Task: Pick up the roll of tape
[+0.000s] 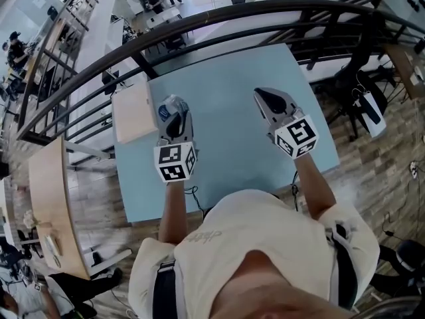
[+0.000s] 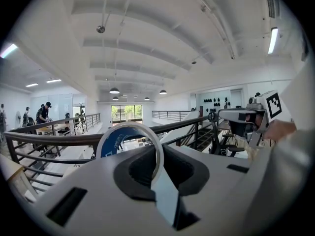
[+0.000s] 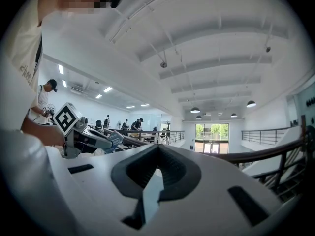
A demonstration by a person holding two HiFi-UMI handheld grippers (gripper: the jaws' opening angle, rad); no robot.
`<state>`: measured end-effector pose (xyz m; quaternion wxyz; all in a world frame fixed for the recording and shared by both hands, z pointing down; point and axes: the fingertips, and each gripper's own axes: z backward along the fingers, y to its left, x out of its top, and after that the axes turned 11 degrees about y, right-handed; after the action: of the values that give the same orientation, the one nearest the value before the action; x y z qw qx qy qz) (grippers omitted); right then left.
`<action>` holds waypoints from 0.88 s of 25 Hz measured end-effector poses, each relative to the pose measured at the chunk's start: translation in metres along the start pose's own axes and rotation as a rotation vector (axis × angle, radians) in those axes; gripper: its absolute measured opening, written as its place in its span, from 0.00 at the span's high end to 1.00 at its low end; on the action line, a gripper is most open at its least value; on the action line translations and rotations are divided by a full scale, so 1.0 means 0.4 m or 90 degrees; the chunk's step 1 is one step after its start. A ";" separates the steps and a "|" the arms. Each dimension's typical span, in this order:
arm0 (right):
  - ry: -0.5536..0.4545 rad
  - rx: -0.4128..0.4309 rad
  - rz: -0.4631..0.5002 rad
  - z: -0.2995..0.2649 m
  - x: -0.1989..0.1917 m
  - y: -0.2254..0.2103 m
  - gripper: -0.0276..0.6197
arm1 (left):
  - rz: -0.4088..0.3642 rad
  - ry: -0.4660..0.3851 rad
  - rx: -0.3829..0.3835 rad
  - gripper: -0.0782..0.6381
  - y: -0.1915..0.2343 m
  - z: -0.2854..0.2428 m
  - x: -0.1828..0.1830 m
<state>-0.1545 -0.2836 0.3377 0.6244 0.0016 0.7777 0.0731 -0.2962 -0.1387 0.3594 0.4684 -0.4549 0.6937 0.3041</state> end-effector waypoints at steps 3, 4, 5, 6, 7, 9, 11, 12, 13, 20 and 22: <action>0.000 0.002 0.001 -0.002 0.001 0.003 0.95 | 0.000 0.001 -0.002 0.81 -0.002 -0.001 -0.004; 0.003 0.002 0.001 -0.003 0.002 0.006 0.95 | 0.000 0.001 -0.002 0.81 -0.002 -0.002 -0.006; 0.006 0.002 0.001 -0.004 0.002 0.008 0.95 | 0.001 0.001 -0.002 0.81 -0.002 -0.002 -0.008; 0.008 0.002 0.001 -0.005 0.002 0.010 0.95 | 0.000 0.002 -0.002 0.81 -0.001 -0.004 -0.010; 0.008 0.003 0.001 -0.006 0.001 0.010 0.95 | -0.001 0.004 -0.001 0.81 0.000 -0.006 -0.012; 0.007 0.004 0.001 -0.008 0.001 0.010 0.95 | -0.001 0.007 0.000 0.81 0.001 -0.009 -0.015; 0.007 0.002 0.002 -0.006 0.001 0.005 0.95 | 0.002 0.009 -0.002 0.81 -0.003 -0.013 -0.020; 0.009 0.001 0.002 -0.004 -0.002 0.001 0.95 | 0.003 0.011 -0.003 0.81 -0.005 -0.015 -0.023; 0.011 -0.001 0.001 -0.004 -0.006 -0.002 0.95 | 0.002 0.014 -0.004 0.81 -0.007 -0.017 -0.026; 0.023 0.001 -0.006 -0.011 -0.016 0.009 0.95 | 0.009 0.022 -0.005 0.81 0.005 -0.017 -0.044; 0.023 0.000 -0.007 -0.014 -0.023 0.013 0.95 | 0.008 0.023 -0.006 0.81 0.008 -0.016 -0.048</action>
<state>-0.1585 -0.2801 0.3485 0.6108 -0.0041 0.7887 0.0694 -0.2987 -0.1363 0.3795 0.4519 -0.4579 0.7034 0.3022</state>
